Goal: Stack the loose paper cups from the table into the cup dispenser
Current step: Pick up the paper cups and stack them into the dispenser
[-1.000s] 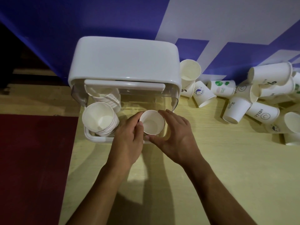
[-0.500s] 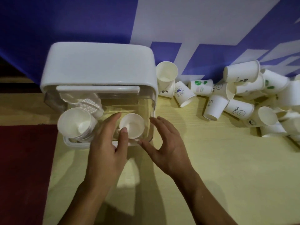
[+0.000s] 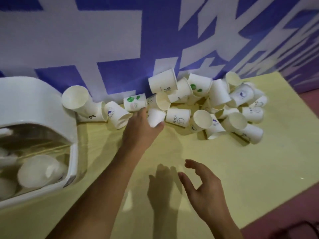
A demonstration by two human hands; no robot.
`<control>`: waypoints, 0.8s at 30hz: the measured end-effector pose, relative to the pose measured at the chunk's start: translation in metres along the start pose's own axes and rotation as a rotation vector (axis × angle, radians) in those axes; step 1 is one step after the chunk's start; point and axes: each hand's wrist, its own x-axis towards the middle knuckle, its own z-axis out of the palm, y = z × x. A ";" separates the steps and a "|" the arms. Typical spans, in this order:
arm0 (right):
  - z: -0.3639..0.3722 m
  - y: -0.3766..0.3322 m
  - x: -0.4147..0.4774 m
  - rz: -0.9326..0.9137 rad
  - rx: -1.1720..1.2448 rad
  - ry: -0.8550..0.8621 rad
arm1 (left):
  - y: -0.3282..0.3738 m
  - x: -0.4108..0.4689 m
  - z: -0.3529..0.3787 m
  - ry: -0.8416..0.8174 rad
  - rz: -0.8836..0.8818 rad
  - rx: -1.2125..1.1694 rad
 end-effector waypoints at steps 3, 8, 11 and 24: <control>-0.025 0.029 0.006 0.066 0.020 0.037 | 0.007 0.023 0.031 0.040 -0.073 0.010; -0.047 0.062 0.026 0.156 0.008 0.047 | 0.006 0.030 0.054 0.134 -0.100 0.005; -0.052 0.070 0.047 0.180 0.023 0.060 | 0.004 0.020 0.050 0.155 -0.133 -0.106; -0.031 0.043 0.167 0.053 -0.260 0.070 | -0.030 -0.083 0.009 0.170 -0.023 -0.657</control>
